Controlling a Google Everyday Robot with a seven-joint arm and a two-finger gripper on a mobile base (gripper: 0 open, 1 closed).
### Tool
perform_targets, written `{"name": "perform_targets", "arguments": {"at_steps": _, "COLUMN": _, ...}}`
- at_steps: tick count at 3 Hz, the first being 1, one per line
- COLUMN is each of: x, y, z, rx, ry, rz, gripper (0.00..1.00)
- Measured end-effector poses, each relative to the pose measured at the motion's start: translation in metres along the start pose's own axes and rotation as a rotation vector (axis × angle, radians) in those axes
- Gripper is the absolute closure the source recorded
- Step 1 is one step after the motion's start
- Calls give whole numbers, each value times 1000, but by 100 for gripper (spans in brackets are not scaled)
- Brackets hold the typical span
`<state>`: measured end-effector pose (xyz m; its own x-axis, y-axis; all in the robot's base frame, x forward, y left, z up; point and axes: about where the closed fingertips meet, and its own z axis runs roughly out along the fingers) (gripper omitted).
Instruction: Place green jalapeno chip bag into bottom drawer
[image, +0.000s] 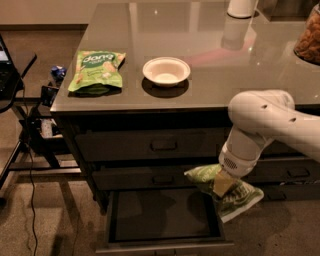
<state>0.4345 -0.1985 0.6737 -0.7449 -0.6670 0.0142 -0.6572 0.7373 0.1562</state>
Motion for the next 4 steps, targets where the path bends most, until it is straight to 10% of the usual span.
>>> {"name": "perform_targets", "arguments": {"at_steps": 2, "x": 1, "y": 2, "z": 12, "rx": -29, "ry": 6, "rz": 7, "gripper": 100}}
{"name": "perform_targets", "arguments": {"at_steps": 4, "x": -12, "y": 8, "z": 124, "rx": -161, "ry": 20, "rz": 149, "gripper": 100}}
